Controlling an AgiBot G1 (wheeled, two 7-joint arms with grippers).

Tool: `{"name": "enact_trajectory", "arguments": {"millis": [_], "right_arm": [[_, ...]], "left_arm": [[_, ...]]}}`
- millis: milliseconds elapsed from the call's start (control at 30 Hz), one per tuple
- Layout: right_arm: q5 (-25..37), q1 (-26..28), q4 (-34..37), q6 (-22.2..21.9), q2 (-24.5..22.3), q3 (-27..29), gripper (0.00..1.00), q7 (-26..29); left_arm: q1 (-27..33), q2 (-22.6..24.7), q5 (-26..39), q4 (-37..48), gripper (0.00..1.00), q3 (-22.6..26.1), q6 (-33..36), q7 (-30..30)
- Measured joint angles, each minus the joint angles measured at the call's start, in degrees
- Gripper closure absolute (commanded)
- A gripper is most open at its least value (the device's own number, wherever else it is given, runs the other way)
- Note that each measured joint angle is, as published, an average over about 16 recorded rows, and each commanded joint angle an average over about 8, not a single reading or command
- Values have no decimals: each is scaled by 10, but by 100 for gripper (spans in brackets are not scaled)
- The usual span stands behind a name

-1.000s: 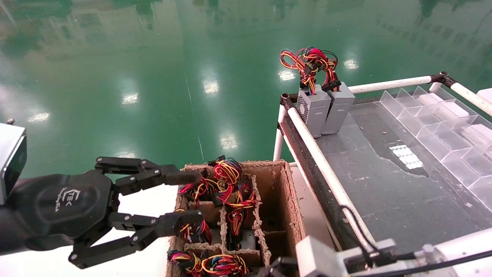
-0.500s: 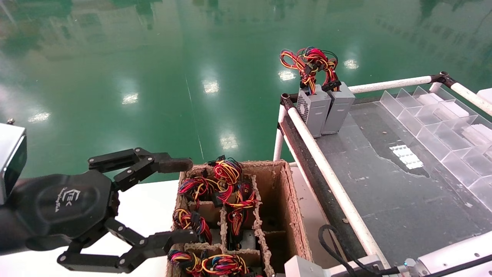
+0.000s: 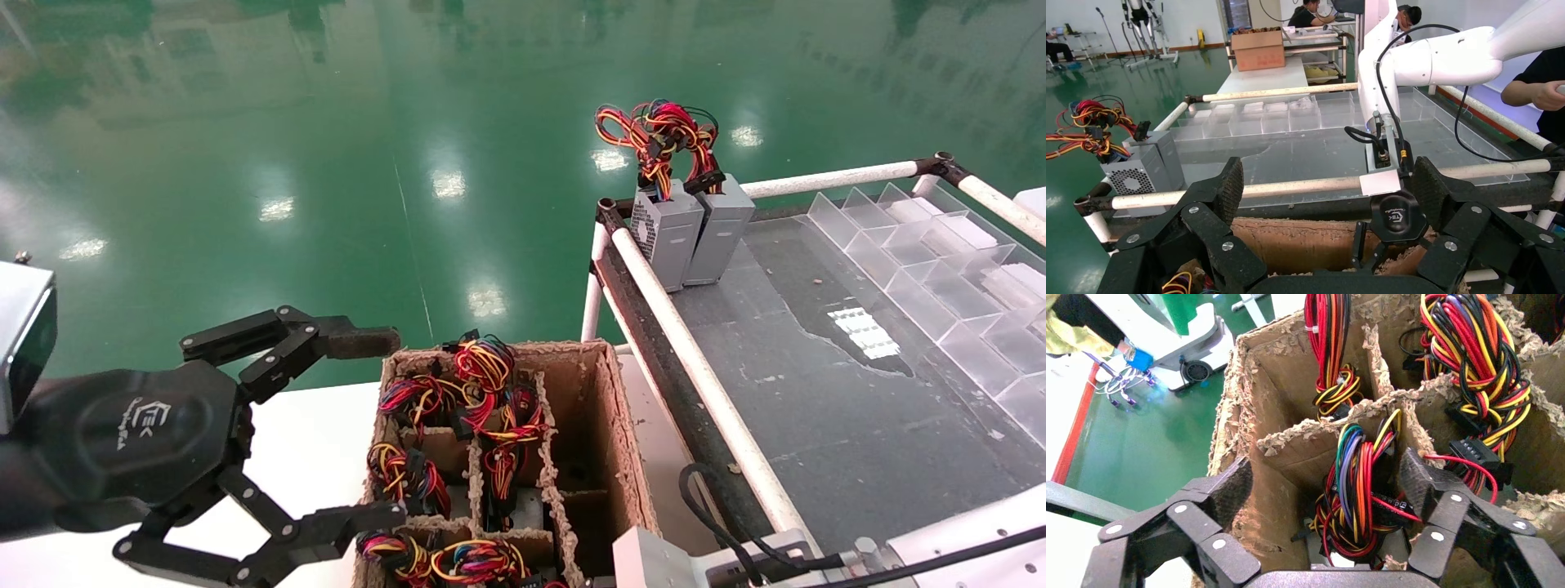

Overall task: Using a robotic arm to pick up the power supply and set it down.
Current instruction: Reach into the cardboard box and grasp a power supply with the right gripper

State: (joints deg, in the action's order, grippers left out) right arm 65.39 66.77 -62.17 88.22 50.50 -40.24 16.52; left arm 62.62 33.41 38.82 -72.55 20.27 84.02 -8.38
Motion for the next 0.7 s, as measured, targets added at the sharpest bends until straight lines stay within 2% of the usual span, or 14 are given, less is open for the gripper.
{"name": "enact_trajectory", "arguments": {"millis": [700], "right_arm": [[11,5,11,-15,6,-7,100,-7]], "left_arm": [[0,0,0,0,0,0,0,0]]}}
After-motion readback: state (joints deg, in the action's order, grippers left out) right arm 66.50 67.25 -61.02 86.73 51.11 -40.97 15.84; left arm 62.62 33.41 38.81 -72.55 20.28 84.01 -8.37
